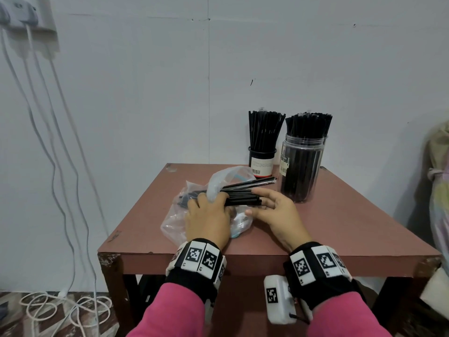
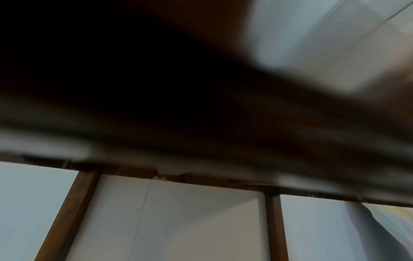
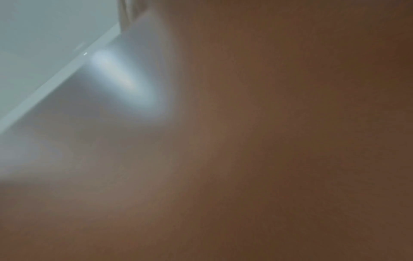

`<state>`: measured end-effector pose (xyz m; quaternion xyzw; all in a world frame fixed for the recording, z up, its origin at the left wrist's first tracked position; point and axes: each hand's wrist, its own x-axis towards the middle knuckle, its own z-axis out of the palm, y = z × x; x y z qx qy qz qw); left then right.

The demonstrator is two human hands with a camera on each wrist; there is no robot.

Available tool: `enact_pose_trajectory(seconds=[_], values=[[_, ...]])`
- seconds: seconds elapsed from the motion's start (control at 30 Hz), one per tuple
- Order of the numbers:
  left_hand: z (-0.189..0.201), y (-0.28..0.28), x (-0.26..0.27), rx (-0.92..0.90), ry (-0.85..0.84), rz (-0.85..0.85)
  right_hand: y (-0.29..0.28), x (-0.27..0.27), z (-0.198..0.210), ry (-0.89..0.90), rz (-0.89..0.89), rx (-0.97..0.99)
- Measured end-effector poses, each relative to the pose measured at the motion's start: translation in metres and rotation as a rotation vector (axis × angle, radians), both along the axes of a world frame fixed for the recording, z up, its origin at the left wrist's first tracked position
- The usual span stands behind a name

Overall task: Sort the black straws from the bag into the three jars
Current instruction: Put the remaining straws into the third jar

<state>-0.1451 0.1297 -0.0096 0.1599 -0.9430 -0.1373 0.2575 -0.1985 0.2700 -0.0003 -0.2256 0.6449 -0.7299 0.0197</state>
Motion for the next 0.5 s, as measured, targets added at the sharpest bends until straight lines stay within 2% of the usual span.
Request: enact_pose_trajectory(seconds=[0.2, 0.4, 0.5], values=[[0.0025, 0.0028, -0.0004, -0.088, -0.02, -0.057, -0.0092, -0.0018, -0.0025, 0.097, 0.137, 0.207], [0.0025, 0.0044, -0.0017, -0.072, -0.022, -0.071, -0.0073, -0.008, -0.0022, -0.02, -0.095, 0.04], [0.0021, 0.0027, -0.0017, -0.032, -0.017, -0.063, -0.004, -0.0089, -0.0003, -0.1, -0.133, -0.1]])
